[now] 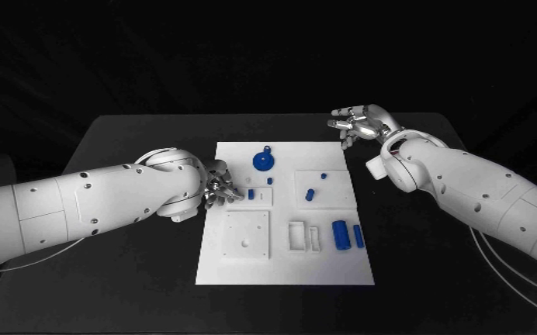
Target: Assemble the parts on the task board
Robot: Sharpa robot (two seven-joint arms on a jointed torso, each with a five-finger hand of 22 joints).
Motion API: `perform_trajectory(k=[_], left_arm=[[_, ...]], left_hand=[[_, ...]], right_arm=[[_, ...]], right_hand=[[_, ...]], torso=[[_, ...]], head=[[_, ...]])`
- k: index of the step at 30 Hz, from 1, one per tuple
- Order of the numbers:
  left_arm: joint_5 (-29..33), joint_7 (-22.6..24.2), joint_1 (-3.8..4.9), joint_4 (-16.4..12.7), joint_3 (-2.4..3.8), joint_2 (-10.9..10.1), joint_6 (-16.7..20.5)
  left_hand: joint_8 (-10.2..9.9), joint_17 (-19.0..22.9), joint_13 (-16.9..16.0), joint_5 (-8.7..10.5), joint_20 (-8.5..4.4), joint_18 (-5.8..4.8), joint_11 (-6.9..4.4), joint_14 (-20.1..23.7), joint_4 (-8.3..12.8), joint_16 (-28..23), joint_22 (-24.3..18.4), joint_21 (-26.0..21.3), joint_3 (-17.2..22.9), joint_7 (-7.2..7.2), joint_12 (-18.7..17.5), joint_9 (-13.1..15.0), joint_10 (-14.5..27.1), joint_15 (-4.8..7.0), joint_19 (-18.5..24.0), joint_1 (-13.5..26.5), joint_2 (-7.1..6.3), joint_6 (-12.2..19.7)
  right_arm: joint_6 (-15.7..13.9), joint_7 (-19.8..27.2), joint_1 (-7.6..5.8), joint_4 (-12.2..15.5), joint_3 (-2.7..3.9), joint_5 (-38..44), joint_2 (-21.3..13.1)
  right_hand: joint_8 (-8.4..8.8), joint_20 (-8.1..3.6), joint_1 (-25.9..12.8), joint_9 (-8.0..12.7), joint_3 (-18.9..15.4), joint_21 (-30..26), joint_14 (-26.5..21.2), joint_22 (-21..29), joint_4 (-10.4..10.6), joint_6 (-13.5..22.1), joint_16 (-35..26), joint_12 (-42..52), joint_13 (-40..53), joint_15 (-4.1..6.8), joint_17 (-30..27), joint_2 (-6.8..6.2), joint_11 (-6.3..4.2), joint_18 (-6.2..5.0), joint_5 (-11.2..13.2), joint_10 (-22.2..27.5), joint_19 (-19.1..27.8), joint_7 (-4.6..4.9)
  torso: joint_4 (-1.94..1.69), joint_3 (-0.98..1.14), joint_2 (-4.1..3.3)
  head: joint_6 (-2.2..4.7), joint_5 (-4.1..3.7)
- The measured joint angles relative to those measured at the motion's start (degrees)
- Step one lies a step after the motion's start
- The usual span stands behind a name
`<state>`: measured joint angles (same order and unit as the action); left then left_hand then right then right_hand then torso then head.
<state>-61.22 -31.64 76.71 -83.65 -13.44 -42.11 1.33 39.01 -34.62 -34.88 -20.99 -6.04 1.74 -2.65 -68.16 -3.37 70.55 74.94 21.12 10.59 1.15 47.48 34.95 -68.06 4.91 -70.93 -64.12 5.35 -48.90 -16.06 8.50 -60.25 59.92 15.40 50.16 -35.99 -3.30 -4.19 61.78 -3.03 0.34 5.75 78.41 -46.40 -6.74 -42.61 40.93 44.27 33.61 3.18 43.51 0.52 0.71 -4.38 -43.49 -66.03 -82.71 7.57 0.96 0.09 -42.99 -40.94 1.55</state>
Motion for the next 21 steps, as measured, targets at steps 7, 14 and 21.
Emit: perform_trajectory(k=[7, 14, 21], left_arm=[[0.8, 0.8, -0.01, -0.5, 0.03, -0.6, 0.3], [2.5, 2.4, -0.09, -1.1, 0.09, -1.6, 0.4], [4.8, 4.7, -0.28, -1.6, 0.24, -2.6, 0.3]], left_hand=[[-0.3, 0.1, 0.2, -9.24, 0.01, 0.0, 0.32, 0.0, 0.1, -0.3, 0.0, 0.0, 2.9, 0.55, -0.4, 0.0, 0.3, -0.01, 0.0, 0.1, 0.17, 0.5], [-0.8, 0.1, 0.2, -13.8, 0.3, 0.01, 0.63, 0.4, -0.4, -0.5, 0.0, 0.0, 4.0, 0.93, -0.7, 0.0, 0.6, -0.42, 0.7, 2.2, 2.17, 0.9], [-1.0, 0.2, 0.2, -14.57, 0.51, 0.01, 0.67, 1.0, 0.3, -0.5, 0.0, 0.5, 4.1, 1.0, -0.7, -3.7, 1.0, -0.61, 1.3, 4.0, 3.68, 1.0]], right_arm=[[0.0, 0.0, 0.08, 0.0, 0.0, 0.0, 0.0], [0.1, 0.0, 0.15, 0.0, 0.0, 0.0, -0.1], [0.1, 0.0, 0.22, -0.1, 0.0, 0.0, -0.1]], right_hand=[[0.0, 0.0, 0.0, 0.0, 0.0, 0.0, 0.0, 0.0, 0.0, 0.0, 0.0, 0.0, 0.0, 0.0, 0.0, 0.0, 0.0, 0.0, 0.0, 0.0, 0.0, 0.0], [0.0, 0.0, 0.0, 0.0, 0.0, 0.0, 0.0, 0.0, 0.0, 0.0, 0.0, 0.0, 0.0, 0.0, 0.0, 0.0, 0.0, 0.0, 0.0, 0.0, 0.0, 0.0], [0.0, 0.0, 0.0, 0.0, 0.0, 0.0, 0.0, 0.0, 0.0, 0.0, 0.0, 0.0, 0.0, 0.0, 0.0, 0.0, 0.0, 0.0, 0.0, 0.0, 0.0, 0.0]], torso=[[0.01, -0.01, 0.0], [-0.01, -0.02, 0.01], [-0.03, -0.06, 0.02]], head=[[-0.02, -0.06], [0.05, -0.16], [0.15, -0.12]])
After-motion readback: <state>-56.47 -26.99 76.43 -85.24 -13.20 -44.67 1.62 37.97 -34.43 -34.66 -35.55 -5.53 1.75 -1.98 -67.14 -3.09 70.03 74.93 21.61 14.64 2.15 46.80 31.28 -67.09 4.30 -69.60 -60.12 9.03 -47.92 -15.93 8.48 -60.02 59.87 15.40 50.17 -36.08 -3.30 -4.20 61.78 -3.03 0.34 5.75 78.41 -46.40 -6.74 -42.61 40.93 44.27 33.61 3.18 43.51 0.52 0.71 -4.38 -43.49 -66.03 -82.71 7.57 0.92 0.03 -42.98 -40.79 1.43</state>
